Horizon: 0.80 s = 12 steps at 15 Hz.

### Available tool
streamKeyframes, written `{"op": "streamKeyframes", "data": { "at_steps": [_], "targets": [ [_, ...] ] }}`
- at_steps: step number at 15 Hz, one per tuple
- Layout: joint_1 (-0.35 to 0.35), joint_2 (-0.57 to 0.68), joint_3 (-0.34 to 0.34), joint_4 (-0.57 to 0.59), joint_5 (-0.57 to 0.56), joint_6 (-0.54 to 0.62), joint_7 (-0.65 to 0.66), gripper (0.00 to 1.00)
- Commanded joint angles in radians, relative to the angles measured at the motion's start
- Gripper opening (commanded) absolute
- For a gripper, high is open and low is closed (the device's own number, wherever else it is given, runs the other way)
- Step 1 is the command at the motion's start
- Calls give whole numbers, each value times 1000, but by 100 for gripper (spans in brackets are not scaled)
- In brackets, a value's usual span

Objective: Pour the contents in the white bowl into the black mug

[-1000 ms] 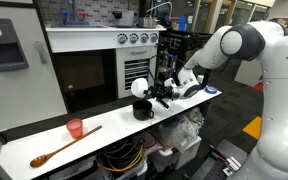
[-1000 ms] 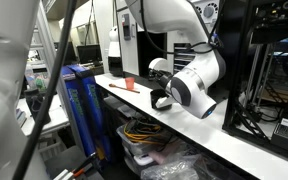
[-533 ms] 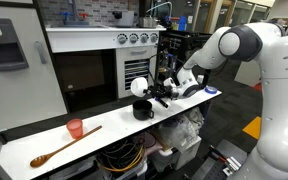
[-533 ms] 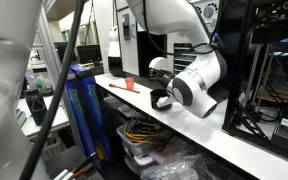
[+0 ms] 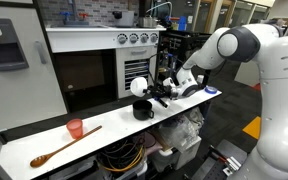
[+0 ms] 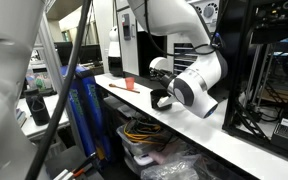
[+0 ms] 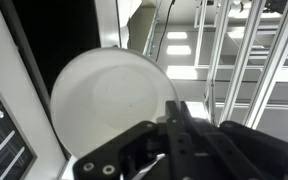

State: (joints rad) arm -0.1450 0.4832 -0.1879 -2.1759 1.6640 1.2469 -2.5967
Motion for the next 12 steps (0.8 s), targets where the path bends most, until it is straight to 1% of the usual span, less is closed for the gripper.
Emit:
{"op": "streamKeyframes", "data": {
  "at_steps": [1, 6, 12],
  "targets": [
    [-15, 24, 3, 33, -18, -33, -9, 1],
    [7, 5, 5, 15, -30, 4, -9, 1],
    [55, -60, 8, -25, -54, 80, -9, 1]
  ]
}}
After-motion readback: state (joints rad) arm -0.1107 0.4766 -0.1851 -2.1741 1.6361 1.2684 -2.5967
